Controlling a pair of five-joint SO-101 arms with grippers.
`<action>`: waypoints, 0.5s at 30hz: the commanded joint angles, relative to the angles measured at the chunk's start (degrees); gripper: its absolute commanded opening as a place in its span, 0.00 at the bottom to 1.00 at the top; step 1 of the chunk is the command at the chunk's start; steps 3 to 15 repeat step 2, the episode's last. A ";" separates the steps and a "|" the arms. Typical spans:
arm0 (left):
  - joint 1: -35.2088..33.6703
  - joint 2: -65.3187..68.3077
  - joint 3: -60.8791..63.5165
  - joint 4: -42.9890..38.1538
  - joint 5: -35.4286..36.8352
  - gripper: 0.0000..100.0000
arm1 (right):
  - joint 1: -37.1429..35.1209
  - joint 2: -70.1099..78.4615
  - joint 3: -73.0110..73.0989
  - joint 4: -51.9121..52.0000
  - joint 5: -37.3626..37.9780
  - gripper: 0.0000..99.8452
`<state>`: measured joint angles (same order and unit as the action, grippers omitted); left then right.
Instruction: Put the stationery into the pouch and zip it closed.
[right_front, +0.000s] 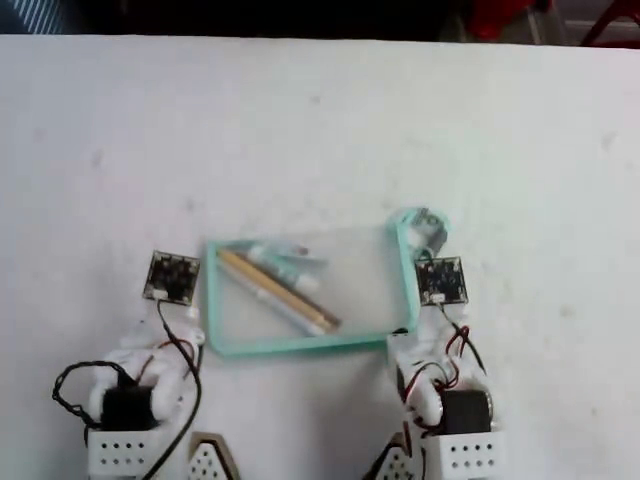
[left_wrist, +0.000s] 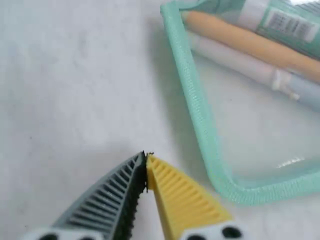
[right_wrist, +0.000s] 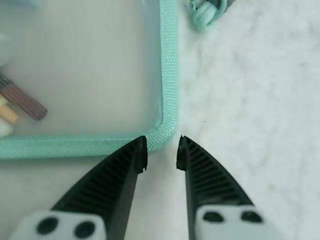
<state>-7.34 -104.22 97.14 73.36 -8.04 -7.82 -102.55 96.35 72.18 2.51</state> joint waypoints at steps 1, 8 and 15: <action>-0.40 -0.48 -0.09 0.44 -0.35 0.02 | -0.31 -0.40 0.53 0.31 -0.18 0.10; -0.40 -0.48 -0.09 0.44 -0.35 0.02 | -0.31 -0.40 0.53 0.31 -0.18 0.10; -0.40 -0.48 -0.09 0.44 -0.35 0.02 | -0.31 -0.40 0.53 0.31 -0.18 0.10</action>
